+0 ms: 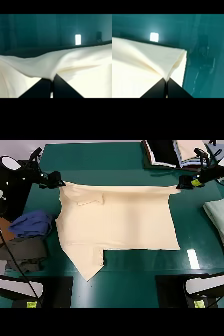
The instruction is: Fold the shirts.
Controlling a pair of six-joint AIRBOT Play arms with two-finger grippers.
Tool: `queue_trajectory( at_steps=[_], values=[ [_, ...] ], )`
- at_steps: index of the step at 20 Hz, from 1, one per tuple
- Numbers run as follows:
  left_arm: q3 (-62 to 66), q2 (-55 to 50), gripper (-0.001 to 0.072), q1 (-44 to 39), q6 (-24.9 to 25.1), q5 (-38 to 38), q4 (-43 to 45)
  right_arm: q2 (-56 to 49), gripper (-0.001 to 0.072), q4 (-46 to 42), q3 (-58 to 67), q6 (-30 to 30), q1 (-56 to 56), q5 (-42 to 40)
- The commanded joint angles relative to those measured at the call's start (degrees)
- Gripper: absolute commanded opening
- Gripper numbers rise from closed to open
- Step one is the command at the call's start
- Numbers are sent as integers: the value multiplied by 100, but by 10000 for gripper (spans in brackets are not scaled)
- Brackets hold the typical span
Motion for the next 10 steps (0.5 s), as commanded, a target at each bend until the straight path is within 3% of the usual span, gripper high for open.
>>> queue_trajectory(
  at_steps=[1, 4, 10],
  values=[
    [356, -125, 20, 31, 59, -584, 136, -166, 13, -79, 433, -120, -15, 385],
    [129, -127, 20, -11, 7, -1180, 750, 149, 13, -549, -17, -166, 20, 472],
    [-1056, -127, 21, -11, 9, -1060, 726, 662, 14, -481, -1493, -173, 22, -160]
  ],
)
